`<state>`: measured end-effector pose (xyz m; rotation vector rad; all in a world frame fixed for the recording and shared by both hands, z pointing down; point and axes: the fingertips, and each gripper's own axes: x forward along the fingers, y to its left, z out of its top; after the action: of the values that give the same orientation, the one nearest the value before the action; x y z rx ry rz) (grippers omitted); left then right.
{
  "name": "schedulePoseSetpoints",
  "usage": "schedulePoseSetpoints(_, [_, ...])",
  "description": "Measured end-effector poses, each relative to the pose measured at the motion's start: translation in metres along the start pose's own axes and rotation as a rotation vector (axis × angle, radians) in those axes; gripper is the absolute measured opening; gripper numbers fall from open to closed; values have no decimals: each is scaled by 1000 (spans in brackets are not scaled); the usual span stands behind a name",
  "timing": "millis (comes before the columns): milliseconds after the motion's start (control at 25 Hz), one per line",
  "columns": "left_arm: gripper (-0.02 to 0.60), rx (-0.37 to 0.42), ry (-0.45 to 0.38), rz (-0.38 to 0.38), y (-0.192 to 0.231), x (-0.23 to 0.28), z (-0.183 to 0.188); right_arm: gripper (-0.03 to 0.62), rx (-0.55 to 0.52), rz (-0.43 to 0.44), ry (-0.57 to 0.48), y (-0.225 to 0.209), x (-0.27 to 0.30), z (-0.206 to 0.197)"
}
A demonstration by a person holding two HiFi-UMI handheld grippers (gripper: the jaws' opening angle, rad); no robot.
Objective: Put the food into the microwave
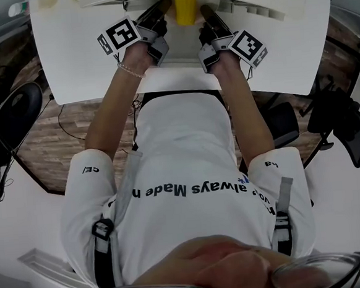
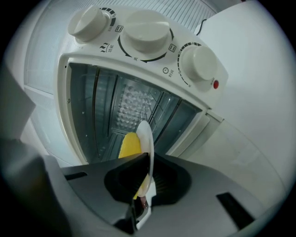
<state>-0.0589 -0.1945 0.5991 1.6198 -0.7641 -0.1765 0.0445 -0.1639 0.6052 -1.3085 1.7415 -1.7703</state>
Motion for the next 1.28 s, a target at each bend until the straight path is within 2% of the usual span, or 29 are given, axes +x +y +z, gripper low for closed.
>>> schedulePoseSetpoints(160, [100, -5, -5, -16, -5, -1, 0, 23, 3, -6, -4, 1, 4, 3])
schedulePoseSetpoints(440, [112, -68, -24, -25, -6, -6, -6, 23, 46, -7, -19, 2, 14, 8])
schedulePoseSetpoints(520, [96, -90, -33, -24, -6, -6, -5, 24, 47, -7, -21, 3, 17, 10])
schedulePoseSetpoints(640, [24, -127, -50, -11, -2, -8, -6, 25, 45, -1, -29, 6, 19, 13])
schedulePoseSetpoints(840, [17, -194, -90, -14, -2, -9, -6, 25, 18, 15, -28, 10, 19, 14])
schedulePoseSetpoints(1160, [15, -205, -115, -32, -6, -3, 1, 26, 31, 25, -18, 14, 9, 4])
schedulePoseSetpoints(1280, [15, -202, -116, -17, -2, -2, 4, 26, 53, 31, -16, 12, 6, -1])
